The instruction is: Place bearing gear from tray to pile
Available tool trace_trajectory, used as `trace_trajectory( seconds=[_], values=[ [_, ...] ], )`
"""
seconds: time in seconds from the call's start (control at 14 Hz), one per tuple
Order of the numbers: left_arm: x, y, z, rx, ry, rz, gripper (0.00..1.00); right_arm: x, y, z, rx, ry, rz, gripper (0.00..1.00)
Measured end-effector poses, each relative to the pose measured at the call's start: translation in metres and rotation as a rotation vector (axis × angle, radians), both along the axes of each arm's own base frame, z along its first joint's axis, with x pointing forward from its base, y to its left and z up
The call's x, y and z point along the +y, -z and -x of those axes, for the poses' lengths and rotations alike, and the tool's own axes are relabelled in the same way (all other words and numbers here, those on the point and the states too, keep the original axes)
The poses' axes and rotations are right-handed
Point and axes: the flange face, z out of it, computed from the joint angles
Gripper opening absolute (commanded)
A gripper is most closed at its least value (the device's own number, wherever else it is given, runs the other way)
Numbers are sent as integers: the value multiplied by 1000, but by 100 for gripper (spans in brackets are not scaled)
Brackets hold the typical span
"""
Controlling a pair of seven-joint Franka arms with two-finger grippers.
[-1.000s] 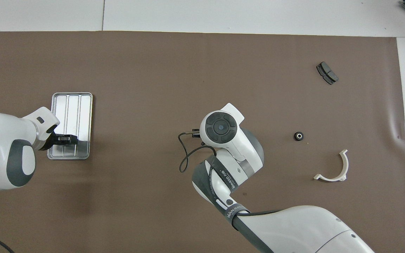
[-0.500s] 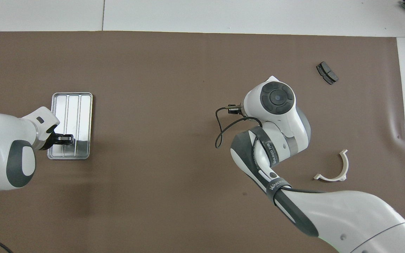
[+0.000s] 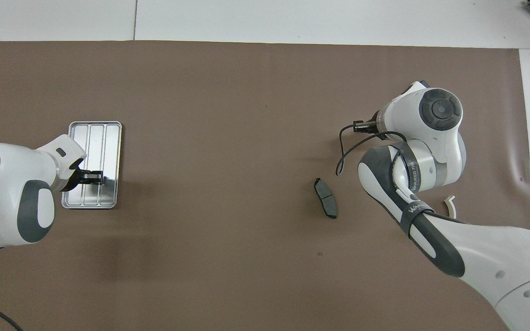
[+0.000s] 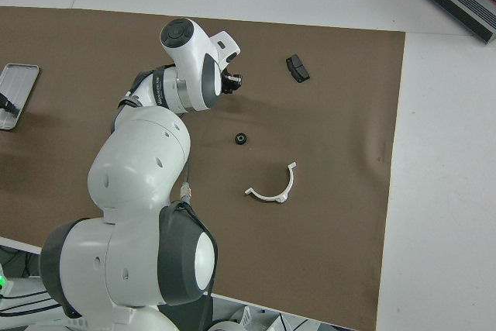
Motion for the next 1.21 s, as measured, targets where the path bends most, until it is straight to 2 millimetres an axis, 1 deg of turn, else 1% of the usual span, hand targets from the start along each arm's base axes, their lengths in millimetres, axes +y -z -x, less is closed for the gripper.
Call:
trace_trajectory(
  seconds=[0.07, 0.14, 0.21, 0.29, 0.36, 0.43, 0.57, 0.71, 0.79, 0.86, 0.93, 1.0, 1.07, 1.21],
  values=[
    [-27, -4, -2, -8, -23, 6, 13, -4, 7, -2, -6, 6, -2, 16],
    [-58, -7, -1, -13, -50, 14, 13, -9, 13, -4, -13, 13, -4, 17],
    [-93, -9, 3, -14, -83, 23, 13, -15, 17, -6, -23, 21, -7, 28],
    [-129, -10, 10, -12, -118, 33, 13, -22, 19, -8, -30, 31, -8, 57],
    [-163, -11, 20, -11, -149, 42, 14, -28, 20, -9, -32, 40, -8, 91],
    [-196, -13, 30, -10, -171, 51, 14, -31, 19, -10, -33, 44, -8, 100],
    [-258, -20, 55, -13, -194, 71, 13, -30, 18, -10, -36, 44, -10, 100],
    [-311, -28, 76, -20, -197, 93, 13, -28, 15, -12, -42, 40, -12, 100],
    [-338, -28, 82, -21, -199, 102, 13, -27, 12, -13, -47, 40, -13, 100],
    [-362, -25, 85, -22, -203, 108, 14, -27, 7, -13, -54, 39, -14, 100],
    [-383, -19, 83, -22, -203, 112, 15, -26, 0, -14, -60, 39, -15, 100],
    [-396, -13, 79, -22, -199, 113, 22, -26, -10, -13, -63, 39, -15, 100],
    [-404, -6, 73, -23, -196, 112, 33, -26, -22, -11, -62, 39, -14, 100],
    [-408, 1, 65, -25, -200, 110, 54, -25, -51, -3, -46, 39, -9, 100]
  ],
)
